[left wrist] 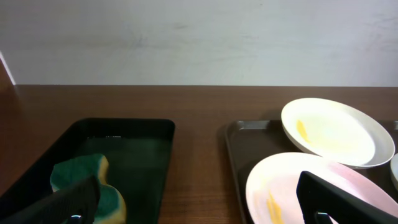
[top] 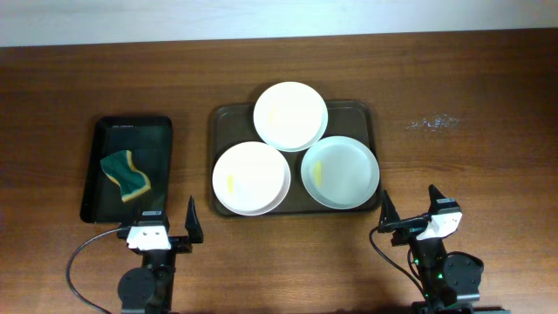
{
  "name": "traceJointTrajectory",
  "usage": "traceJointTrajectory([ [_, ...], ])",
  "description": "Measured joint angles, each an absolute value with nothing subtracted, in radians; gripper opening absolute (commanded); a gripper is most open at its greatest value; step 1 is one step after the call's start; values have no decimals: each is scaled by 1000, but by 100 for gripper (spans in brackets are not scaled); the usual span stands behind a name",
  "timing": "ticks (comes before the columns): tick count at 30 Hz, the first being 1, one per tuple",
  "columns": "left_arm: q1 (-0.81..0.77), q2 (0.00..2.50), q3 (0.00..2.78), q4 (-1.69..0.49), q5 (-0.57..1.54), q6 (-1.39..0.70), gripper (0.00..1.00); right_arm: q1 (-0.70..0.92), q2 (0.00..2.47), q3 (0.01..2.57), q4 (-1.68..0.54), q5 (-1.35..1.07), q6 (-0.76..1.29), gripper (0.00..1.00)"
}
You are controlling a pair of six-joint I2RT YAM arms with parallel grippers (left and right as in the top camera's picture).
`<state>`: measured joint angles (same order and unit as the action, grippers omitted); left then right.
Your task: Clean dirty plates on tray and stack at the side
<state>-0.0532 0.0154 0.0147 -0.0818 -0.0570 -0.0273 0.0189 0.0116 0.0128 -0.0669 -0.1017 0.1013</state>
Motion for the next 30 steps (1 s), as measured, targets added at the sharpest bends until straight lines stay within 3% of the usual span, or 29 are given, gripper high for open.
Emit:
traceJointTrajectory([
  [30, -53, 15, 15, -82, -23, -43, 99, 19, 12, 13, -67, -102, 101, 98],
])
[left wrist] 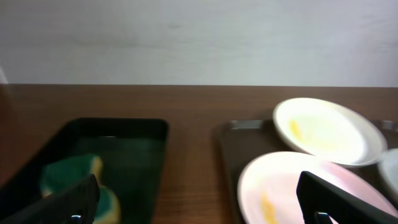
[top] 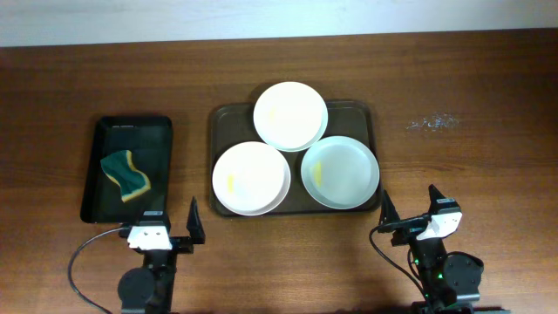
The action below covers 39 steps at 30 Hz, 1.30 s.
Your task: Clean dirty plates on tray and stack at the side
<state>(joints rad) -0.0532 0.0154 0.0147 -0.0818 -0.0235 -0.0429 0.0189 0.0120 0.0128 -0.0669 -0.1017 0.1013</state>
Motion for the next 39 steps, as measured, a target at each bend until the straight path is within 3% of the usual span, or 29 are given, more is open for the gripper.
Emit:
traceJointTrajectory([
  [4, -52, 15, 10, 19, 564, -362, 99, 19, 12, 13, -67, -102, 102, 98],
  [7, -52, 14, 10, 258, 702, -466, 99, 19, 12, 13, -67, -102, 101, 98],
  [11, -52, 12, 32, 557, 737, -432, 99, 19, 12, 13, -67, -102, 101, 98],
  [18, -52, 109, 557, -166, 463, -52, 99, 19, 11, 13, -67, -102, 101, 98],
  [20, -52, 189, 633, -214, 421, -33, 99, 19, 12, 13, -67, -102, 102, 98],
  [26, -52, 778, 1098, -657, 416, 76, 99, 19, 16, 13, -67, -102, 101, 98],
  [29, -52, 929, 1158, -723, 413, 90, 99, 19, 15, 13, -67, -102, 101, 98],
  [34, -44, 1213, 1400, -1023, 154, 10, 99, 19, 15, 13, -67, -102, 102, 98],
  [39, -33, 1312, 1454, -1003, 100, -1, 99, 19, 15, 13, -67, -102, 101, 98],
])
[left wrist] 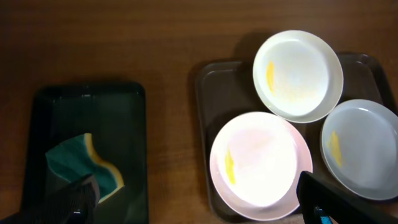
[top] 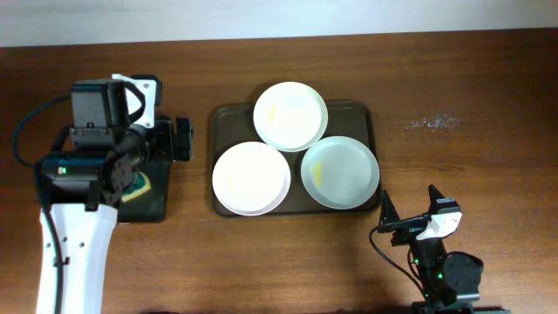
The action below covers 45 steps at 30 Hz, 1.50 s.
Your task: Clean dirty plates on tray and stack at the side
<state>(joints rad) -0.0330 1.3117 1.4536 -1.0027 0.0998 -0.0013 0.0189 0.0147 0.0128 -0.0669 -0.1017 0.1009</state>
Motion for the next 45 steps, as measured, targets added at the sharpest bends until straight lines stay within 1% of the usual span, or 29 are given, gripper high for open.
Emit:
traceJointTrajectory([
  [2, -33, 1326, 1454, -975, 98, -1, 100, 19, 15, 13, -67, -102, 101, 98],
  [3, -33, 1335, 1455, -952, 70, -2, 99, 19, 15, 13, -67, -102, 101, 98],
  [4, -32, 1360, 1460, -944, -7, -45, 99, 19, 15, 13, -67, -102, 102, 98],
  [5, -27, 1382, 1464, -954, -77, -105, 99, 19, 14, 13, -67, -102, 101, 98],
  [7, 35, 1469, 1465, -957, -257, -312, 99, 19, 15, 13, -67, -102, 102, 98],
  [10, 163, 1639, 1466, -919, -362, -468, 99, 19, 15, 13, -67, -102, 101, 98],
  [15, 213, 1901, 1469, -914, -355, -506, 100, 19, 15, 13, -67, -102, 101, 98],
  [16, 218, 1926, 1469, -896, -355, -507, 99, 19, 14, 13, -67, -102, 101, 98],
  [17, 228, 1972, 1469, -878, -353, -510, 95, 19, 14, 13, -67, -102, 101, 99],
  [20, 244, 2088, 1469, -823, -276, -488, 95, 19, 14, 13, -67, -102, 101, 98],
  [21, 244, 2098, 1473, -799, -246, -467, 92, 19, 14, 13, -67, -102, 101, 98],
  [22, 244, 2101, 1475, -797, -239, -460, 86, 19, 14, 13, -67, -102, 102, 98],
  [24, 247, 2104, 1476, -785, -220, -442, 46, 19, 14, 13, -67, -102, 101, 98],
  [28, 266, 2110, 1476, -789, -217, -431, 17, 19, 14, 13, -67, -102, 102, 99],
  [29, 268, 2111, 1476, -792, -218, -427, 14, 19, 14, 13, -67, -102, 101, 98],
  [30, 270, 2112, 1476, -796, -220, -427, 62, 19, 14, 13, -67, -102, 101, 98],
  [31, 272, 2112, 1476, -798, -220, -427, 99, 19, 14, 13, -67, -102, 101, 98],
  [34, 273, 2111, 1493, -842, -212, -430, 99, 19, 14, 13, -67, -102, 102, 98],
  [36, 276, 2111, 1499, -909, -150, -431, 100, 19, 14, 13, -67, -102, 101, 98],
  [37, 276, 2111, 1502, -959, -126, -430, 94, 19, 14, 13, -67, -102, 101, 98],
  [38, 276, 2111, 1502, -1015, -102, -430, 75, 19, 14, 13, -67, -102, 101, 98],
  [39, 276, 2111, 1502, -1037, -97, -427, 61, 19, 14, 13, -67, -102, 101, 98],
  [40, 276, 2111, 1501, -1063, -89, -433, 32, 19, 14, 13, -67, -102, 101, 98],
  [41, 276, 2114, 1499, -1078, -87, -427, 11, 19, 14, 13, -67, -102, 102, 98],
  [42, 275, 2115, 1498, -1080, -85, -429, 0, 19, 14, 13, -67, -102, 101, 98],
  [43, 275, 2119, 1496, -1083, -86, -425, 0, 19, 14, 13, -67, -102, 102, 98],
  [44, 275, 2119, 1494, -1081, -86, -424, 20, 19, 14, 13, -67, -102, 101, 98],
  [45, 275, 2119, 1494, -1077, -86, -425, 99, 19, 14, 13, -67, -102, 101, 98],
])
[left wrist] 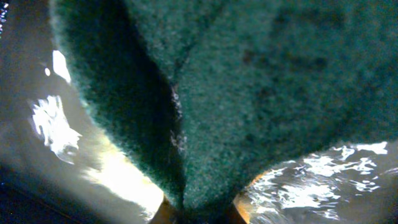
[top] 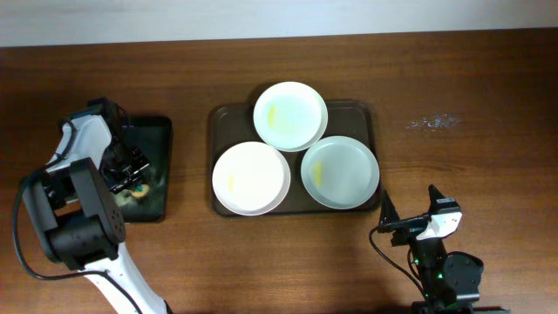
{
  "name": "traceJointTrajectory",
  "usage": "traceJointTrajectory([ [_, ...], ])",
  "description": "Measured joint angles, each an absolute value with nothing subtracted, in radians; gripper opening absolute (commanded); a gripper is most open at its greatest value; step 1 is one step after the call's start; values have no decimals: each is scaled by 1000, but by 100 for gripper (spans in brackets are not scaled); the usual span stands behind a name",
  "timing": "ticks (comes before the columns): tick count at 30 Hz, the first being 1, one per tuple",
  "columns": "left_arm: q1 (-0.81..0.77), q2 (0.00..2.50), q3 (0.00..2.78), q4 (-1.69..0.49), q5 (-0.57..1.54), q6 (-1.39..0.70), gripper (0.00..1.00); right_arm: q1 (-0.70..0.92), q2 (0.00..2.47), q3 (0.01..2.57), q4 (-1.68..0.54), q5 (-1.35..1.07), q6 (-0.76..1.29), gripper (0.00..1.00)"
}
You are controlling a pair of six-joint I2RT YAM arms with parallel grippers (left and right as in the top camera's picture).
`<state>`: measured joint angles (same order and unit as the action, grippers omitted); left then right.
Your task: Clean dirty plates on tray and stack at the side
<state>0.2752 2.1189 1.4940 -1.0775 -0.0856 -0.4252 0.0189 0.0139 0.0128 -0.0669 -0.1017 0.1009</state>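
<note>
Three white plates with yellow smears lie on the brown tray (top: 367,114): one at the back (top: 290,116), one front left (top: 251,178), one front right (top: 340,172). My left gripper (top: 131,174) is down in the black tray (top: 160,166) and shut on the green and yellow sponge (left wrist: 249,93). The sponge fills the left wrist view, folded along a crease where it is pinched. From overhead only a bit of sponge (top: 140,186) shows beside the arm. My right gripper (top: 410,209) rests open near the table's front edge, right of the plates.
Water glints on the black tray's floor (left wrist: 43,118) around the sponge. The left arm's white body (top: 87,227) covers the table's front left. A pale scuff (top: 432,122) marks the wood right of the brown tray.
My left gripper was open high above the black tray, with both trays in view below it. Now it is down in that tray and shut on the sponge. The right arm and the plates have not moved.
At the two oldest moments both arms sat parked at the front edge with open grippers and the sponge lay loose in the black tray. Then my left arm stood over that tray. Now it pinches the sponge inside it.
</note>
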Motion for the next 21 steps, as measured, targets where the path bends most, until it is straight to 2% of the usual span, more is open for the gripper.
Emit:
traceJointTrajectory([
  [4, 277, 2109, 1494, -1024, -93, -423, 99, 19, 14, 13, -67, -102, 101, 98],
  [5, 277, 2109, 1494, -1013, -93, -422, 97, 19, 14, 13, -67, -102, 101, 98],
  [8, 275, 2109, 1494, -976, -91, -418, 35, 19, 14, 13, -67, -102, 101, 98],
  [11, 271, 2114, 1494, -963, -121, -424, 5, 19, 14, 13, -67, -102, 102, 98],
  [12, 270, 2115, 1494, -961, -139, -422, 0, 19, 14, 13, -67, -102, 102, 98],
  [16, 270, 2124, 1513, -1017, -176, -423, 0, 19, 14, 13, -67, -102, 101, 98],
  [21, 270, 2147, 1785, -1317, -185, -423, 0, 19, 14, 13, -67, -102, 101, 98],
])
